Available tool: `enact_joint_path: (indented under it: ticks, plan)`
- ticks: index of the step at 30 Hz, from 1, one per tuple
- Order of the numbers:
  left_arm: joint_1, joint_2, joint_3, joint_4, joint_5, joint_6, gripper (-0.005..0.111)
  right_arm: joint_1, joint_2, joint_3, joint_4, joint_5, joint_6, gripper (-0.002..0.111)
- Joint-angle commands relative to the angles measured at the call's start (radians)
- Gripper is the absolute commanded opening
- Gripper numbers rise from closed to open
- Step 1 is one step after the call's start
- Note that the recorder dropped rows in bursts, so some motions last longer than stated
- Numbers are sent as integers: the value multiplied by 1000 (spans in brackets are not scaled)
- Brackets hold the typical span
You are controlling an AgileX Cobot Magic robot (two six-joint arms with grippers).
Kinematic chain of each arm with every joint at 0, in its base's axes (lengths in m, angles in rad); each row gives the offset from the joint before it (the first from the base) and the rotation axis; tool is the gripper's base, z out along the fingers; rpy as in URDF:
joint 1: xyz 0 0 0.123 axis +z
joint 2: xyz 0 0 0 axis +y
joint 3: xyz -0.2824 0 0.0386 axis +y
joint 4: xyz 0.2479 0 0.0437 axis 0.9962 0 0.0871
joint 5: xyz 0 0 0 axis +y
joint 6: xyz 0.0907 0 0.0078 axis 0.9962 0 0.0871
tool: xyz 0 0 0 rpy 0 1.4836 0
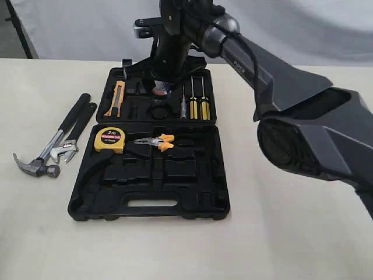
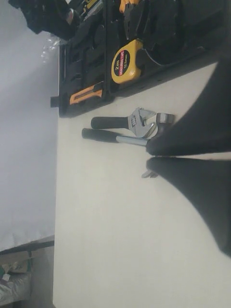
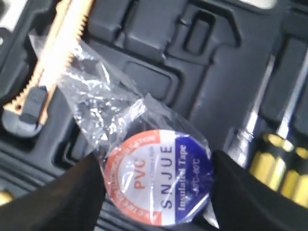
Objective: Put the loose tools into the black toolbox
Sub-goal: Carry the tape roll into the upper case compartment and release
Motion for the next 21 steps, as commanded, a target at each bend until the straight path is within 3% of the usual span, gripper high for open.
enact_joint_path:
  ticks: [1, 21]
  plan:
    - [3, -8, 9, -14, -17, -10, 1, -2, 62, -68, 36, 13, -7, 0]
    - [3, -8, 9, -14, -17, -10, 1, -2, 83, -68, 64, 13, -27, 0]
